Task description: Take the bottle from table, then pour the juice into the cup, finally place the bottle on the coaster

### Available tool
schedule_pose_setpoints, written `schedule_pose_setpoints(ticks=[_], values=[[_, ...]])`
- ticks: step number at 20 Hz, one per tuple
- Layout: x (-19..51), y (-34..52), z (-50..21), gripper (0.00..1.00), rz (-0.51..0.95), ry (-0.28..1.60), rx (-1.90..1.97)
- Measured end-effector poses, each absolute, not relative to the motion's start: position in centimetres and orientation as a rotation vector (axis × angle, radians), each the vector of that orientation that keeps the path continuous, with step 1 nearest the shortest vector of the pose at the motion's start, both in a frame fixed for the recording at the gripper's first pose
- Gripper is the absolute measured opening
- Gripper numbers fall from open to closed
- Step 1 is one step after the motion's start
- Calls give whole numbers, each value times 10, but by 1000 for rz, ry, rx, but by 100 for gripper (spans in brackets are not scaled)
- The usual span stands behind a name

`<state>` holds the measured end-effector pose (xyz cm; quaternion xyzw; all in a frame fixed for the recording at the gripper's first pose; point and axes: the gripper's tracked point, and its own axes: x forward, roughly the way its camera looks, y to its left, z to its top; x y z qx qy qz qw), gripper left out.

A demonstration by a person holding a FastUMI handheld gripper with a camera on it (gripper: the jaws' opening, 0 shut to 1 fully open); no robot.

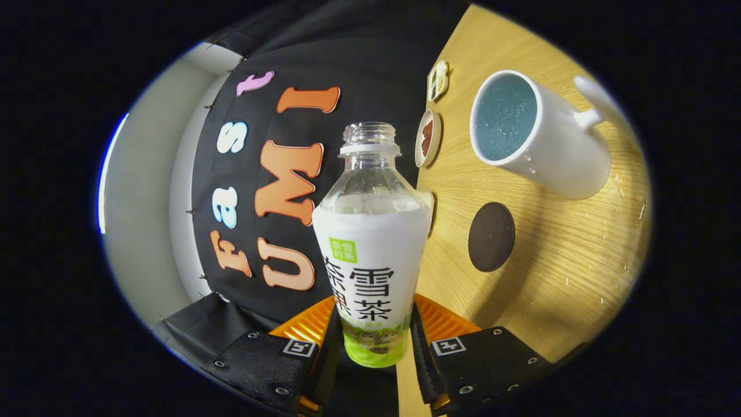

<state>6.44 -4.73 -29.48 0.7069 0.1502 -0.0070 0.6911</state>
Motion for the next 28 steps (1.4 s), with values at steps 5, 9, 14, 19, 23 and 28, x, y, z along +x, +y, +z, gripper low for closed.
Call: schedule_pose_setpoints(ticks=[5,9,14,19,23,28], values=[[65,-55,-292,58,-42,328,1672],[63,-64,-289,58,-77,296,1779],[65,-65,-288,58,-79,282,1812],[64,-66,-287,58,-78,268,1847],[65,-66,-286,58,-74,261,1868],[66,-64,-286,58,-71,254,1894]])
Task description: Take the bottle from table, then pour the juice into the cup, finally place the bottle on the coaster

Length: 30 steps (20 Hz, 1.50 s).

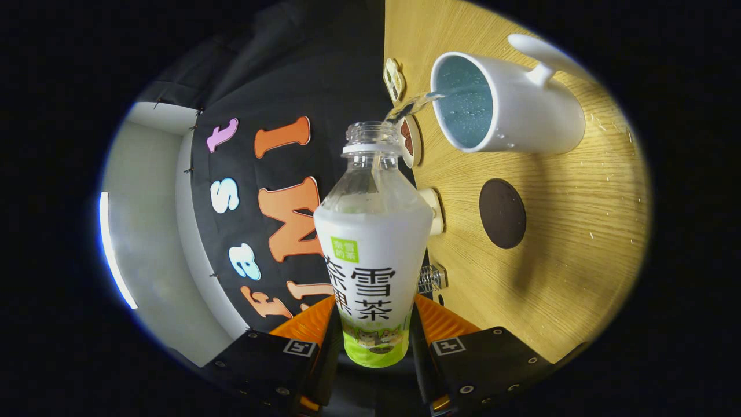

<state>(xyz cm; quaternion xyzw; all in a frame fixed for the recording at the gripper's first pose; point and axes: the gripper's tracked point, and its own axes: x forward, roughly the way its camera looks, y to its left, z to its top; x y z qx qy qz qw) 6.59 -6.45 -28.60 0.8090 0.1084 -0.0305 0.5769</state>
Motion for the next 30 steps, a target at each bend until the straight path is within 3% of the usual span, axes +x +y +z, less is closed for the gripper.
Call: schedule_pose_setpoints(ticks=[30], values=[[72,-62,-280,58,-92,145,2095]])
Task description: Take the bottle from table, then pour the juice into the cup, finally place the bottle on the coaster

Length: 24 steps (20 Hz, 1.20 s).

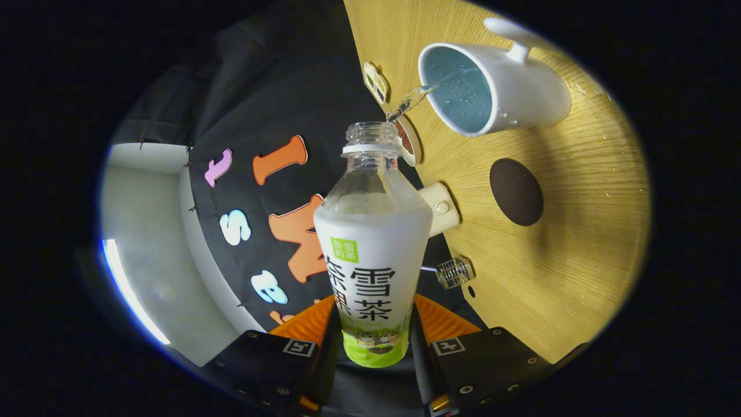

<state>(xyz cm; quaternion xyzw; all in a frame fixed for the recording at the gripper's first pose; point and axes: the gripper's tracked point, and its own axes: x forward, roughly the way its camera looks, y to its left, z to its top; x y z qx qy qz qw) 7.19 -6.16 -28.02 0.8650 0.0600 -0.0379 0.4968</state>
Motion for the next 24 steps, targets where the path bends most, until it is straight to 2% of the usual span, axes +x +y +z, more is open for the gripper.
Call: schedule_pose_setpoints(ticks=[24], values=[[73,-64,-282,59,-121,22,2307]])
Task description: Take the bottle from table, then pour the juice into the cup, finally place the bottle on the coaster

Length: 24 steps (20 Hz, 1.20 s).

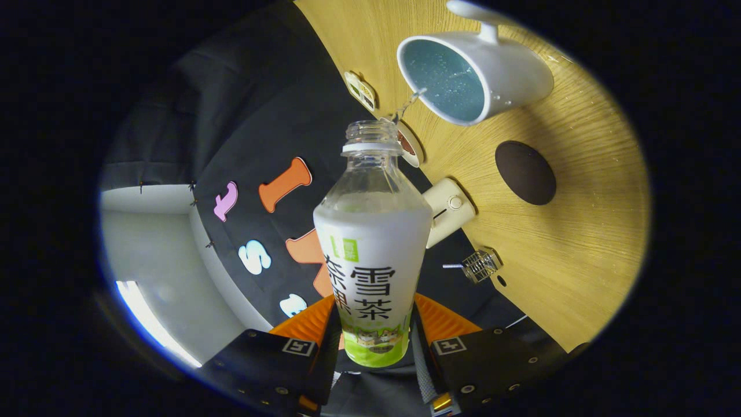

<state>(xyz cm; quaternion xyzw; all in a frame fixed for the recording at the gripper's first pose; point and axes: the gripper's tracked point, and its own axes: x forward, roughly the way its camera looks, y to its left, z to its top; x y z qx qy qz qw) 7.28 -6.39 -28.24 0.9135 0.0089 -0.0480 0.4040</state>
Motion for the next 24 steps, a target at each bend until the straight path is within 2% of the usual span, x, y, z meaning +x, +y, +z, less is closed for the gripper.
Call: schedule_pose_setpoints(ticks=[24], values=[[81,-57,-279,59,-113,-161,2485]])
